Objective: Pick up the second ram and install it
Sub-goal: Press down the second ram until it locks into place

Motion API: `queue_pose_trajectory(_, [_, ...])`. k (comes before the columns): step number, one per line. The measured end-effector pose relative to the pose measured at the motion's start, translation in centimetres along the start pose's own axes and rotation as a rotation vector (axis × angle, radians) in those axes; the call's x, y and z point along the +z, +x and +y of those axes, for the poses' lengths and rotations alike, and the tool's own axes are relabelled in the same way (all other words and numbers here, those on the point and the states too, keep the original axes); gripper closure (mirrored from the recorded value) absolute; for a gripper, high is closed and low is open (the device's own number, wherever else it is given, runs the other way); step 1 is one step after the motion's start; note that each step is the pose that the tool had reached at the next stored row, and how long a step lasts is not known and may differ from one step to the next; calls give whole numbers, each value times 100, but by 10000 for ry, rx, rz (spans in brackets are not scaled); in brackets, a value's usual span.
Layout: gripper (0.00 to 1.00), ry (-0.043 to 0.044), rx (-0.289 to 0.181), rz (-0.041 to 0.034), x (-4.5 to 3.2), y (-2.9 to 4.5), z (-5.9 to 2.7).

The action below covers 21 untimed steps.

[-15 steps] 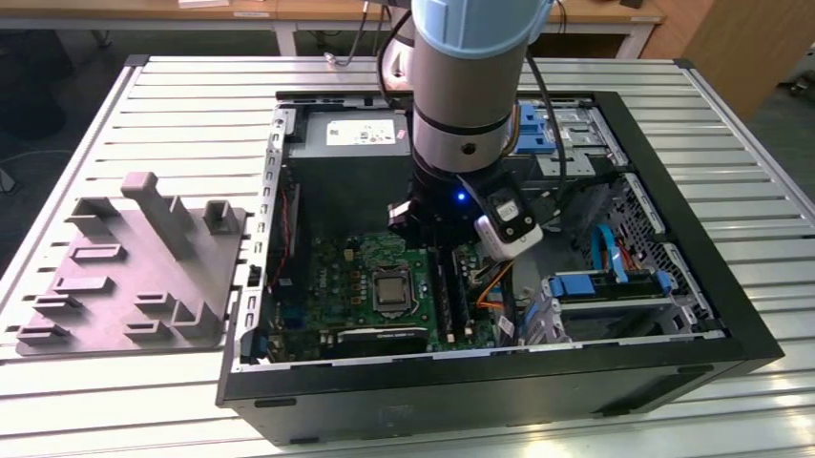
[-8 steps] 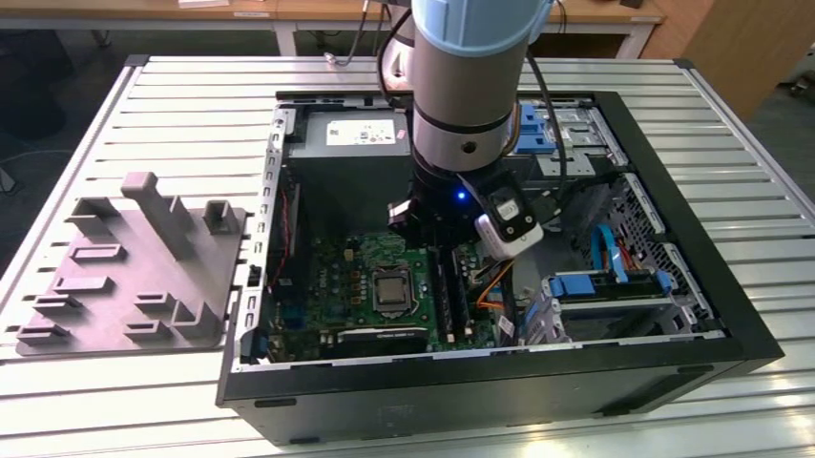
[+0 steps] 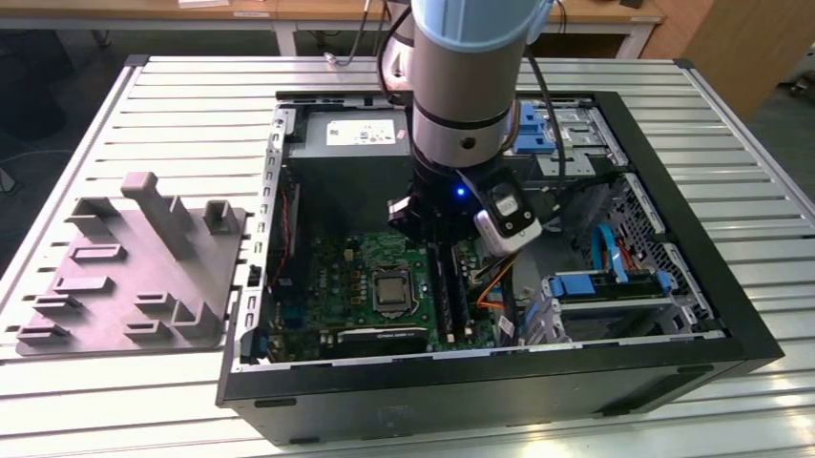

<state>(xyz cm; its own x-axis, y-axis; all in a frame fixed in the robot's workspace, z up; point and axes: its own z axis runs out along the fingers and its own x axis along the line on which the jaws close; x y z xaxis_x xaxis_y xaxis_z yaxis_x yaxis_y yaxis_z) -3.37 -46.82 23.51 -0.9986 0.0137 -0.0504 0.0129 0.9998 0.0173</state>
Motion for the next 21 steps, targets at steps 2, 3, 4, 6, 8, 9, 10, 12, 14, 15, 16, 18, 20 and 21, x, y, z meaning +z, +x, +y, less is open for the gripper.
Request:
queue_pose_trajectory(2, [90,-2,0,0,1,0,24])
queue_pose_trajectory(3, [90,-3,0,0,2,1,38])
queue_pose_trajectory(4, [90,-6,1,1,3,1,53])
queue_pose_trajectory(6, [90,-9,1,0,6,2,83])
queue_pose_trajectory(8, [90,-12,1,0,9,2,110])
queue_pose_trajectory(9, [90,-12,1,0,11,2,122])
queue_pose_trajectory(10, [90,-13,1,0,13,2,132])
queue_pose_trajectory(12, [90,-14,0,0,15,2,137])
queue_pose_trajectory(14, [90,-13,0,0,16,2,140])
queue_pose_trajectory(15, [90,-11,1,0,15,3,144])
queue_pose_trajectory(16, [90,-12,3,0,16,4,152])
queue_pose_trajectory(18, [90,-13,1,0,19,3,172])
queue_pose_trajectory(20, [90,-14,2,0,21,4,196])
queue_pose_trajectory(21, [90,-14,1,0,23,4,207])
